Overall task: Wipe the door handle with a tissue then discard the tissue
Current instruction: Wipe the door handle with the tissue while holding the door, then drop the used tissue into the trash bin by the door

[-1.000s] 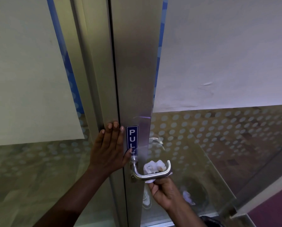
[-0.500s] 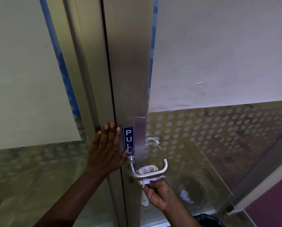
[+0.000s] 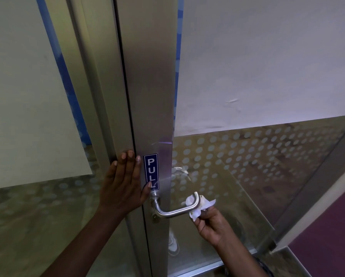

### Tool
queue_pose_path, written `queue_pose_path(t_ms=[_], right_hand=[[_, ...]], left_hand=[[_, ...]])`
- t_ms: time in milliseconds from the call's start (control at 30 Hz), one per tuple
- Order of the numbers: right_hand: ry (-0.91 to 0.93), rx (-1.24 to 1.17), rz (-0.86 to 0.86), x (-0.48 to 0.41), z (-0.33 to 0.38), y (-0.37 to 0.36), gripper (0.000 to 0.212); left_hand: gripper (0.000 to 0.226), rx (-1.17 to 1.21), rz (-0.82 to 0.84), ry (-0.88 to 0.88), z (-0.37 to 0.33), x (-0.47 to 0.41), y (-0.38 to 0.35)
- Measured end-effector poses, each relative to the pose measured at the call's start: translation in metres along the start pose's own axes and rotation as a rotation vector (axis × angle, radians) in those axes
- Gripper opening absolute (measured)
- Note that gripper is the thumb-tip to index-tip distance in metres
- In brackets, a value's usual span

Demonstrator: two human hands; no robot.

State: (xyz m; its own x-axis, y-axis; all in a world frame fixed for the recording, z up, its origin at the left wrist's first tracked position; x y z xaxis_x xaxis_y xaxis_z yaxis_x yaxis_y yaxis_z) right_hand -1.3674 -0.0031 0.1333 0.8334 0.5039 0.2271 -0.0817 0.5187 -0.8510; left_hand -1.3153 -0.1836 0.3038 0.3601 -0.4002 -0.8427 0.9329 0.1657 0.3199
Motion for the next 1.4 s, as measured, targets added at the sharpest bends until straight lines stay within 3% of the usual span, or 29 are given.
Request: queue_pose_path(t_ms=[133,233,367,500,700,800,967,1133,1267,1400], right_hand=[[0.041,0.003,-0.023,-0.001,0.009,-0.002,0.02],[0.088,0.083,-0.088,0.003,0.015,-0.003,0.025],[0.192,0.34,-0.312,0.016,0.026,0.002,0.039],[0.205,0.427,-0.465,0.035,0.028,0.006,0.033],[0.202,0.151,-0.279,0.074,0.021,-0.01,0.051],[0.224,0.095,-0.203,0.092,0.022,-0.022,0.041],[0.214,0.105,-0.222,0.124,0.019,-0.008,0.038],[0.204,0.342,-0.295,0.155,0.018,0.025,0.046],[0.29,0.605,-0.483,0.179,0.03,0.063,0.021],[0.408,0.604,-0.715,0.2,0.055,0.106,0.016]], left_hand=[[0.084,0.02,-0.005,-0.001,0.0,-0.001,0.002],[0.083,0.023,0.01,-0.006,0.0,0.0,0.0],[0.082,0.024,0.012,-0.009,-0.001,0.0,0.0],[0.083,0.036,0.029,-0.004,-0.001,0.0,0.0],[0.08,0.093,0.068,0.032,0.0,-0.001,0.001],[0.08,0.209,0.093,0.151,0.002,-0.002,0.004],[0.078,0.443,0.154,0.31,-0.029,0.011,0.013],[0.073,0.494,0.222,0.132,-0.103,0.044,0.026],[0.075,0.531,0.31,0.044,-0.149,0.072,0.031],[0.079,0.545,0.385,-0.017,-0.185,0.086,0.03]])
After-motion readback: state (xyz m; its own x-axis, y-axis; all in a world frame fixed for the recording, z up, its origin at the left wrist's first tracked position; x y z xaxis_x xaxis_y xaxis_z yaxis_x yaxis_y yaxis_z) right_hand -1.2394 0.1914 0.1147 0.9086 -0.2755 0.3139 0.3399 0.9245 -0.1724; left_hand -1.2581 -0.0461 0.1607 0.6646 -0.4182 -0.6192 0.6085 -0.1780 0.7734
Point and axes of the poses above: each hand's wrist, its own x-axis away from the middle knuckle, its own y-axis out of the back of the hand, z = x × y, the point moved 10 cm from there along -x, towards the middle knuckle, and after that the axes turned 4 degrees about -y, right-handed, at the moved point
